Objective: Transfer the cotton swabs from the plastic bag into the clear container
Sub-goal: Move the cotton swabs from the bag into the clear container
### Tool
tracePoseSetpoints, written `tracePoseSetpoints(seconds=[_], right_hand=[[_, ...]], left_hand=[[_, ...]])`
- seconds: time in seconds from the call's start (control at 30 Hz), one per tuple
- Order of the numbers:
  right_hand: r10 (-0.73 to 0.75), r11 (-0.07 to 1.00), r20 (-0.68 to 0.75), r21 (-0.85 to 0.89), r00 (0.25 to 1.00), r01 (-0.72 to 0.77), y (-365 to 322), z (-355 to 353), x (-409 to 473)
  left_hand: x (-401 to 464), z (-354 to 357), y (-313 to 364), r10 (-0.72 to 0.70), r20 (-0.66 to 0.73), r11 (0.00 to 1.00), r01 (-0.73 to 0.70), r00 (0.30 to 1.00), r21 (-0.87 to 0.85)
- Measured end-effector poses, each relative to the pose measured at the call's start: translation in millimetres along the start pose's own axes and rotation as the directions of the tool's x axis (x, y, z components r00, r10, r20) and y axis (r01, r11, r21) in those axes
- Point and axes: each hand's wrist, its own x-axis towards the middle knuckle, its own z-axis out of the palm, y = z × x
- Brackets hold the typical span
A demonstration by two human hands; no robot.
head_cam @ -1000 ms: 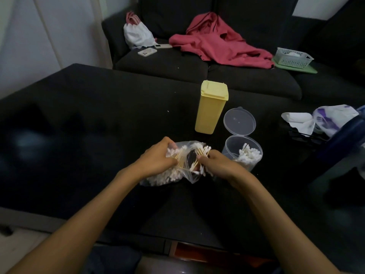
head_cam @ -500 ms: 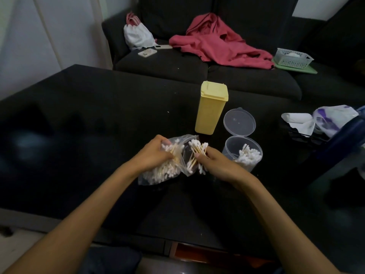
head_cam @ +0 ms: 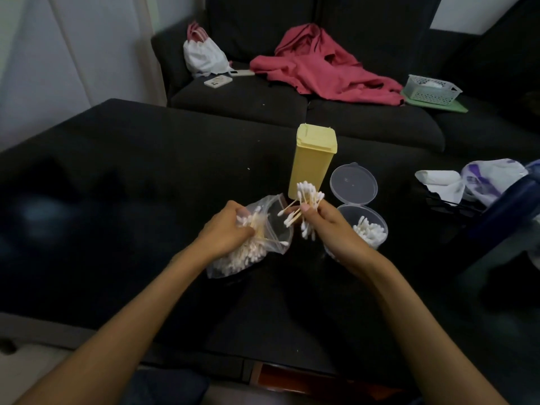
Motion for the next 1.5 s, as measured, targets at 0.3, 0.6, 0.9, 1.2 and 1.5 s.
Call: tracePoseSetpoints(seconds=[0.3,0.6,0.9,1.2,1.5], right_hand=[[0.006,0.999,-0.003,-0.038,1.000,-0.006,-10.4,-57.2,-8.7],[0.207,0.876,0.214,-0.476,0.955,-0.083,-29.2,-108.4,-9.2],[0.380,0.790,0.259,-0.591,0.888,-0.166,-41.5,-124.3,5.1],[0.420,0.824,0.290,-0.518,0.860,-0.227,-32.9,-125.0,9.1],[0.431,0.816,0.302,-0.533,0.850,-0.225,-38.8,-124.4,14.0]], left_hand=[[-4.4,-1.7,47.0,0.305,-0.249,0.909,-0.203,0.919,0.364],[34.1,45.6,167.7,0.184,0.345,0.903,-0.297,0.920,0.311],[49.0,76.4,161.1,0.178,0.434,0.897,-0.327,0.883,0.297],[39.5,88.4,139.6,0.362,0.303,0.931,-0.357,0.881,-0.075],[42.2,92.1,137.6,0.325,0.149,0.937,-0.297,0.934,-0.181]])
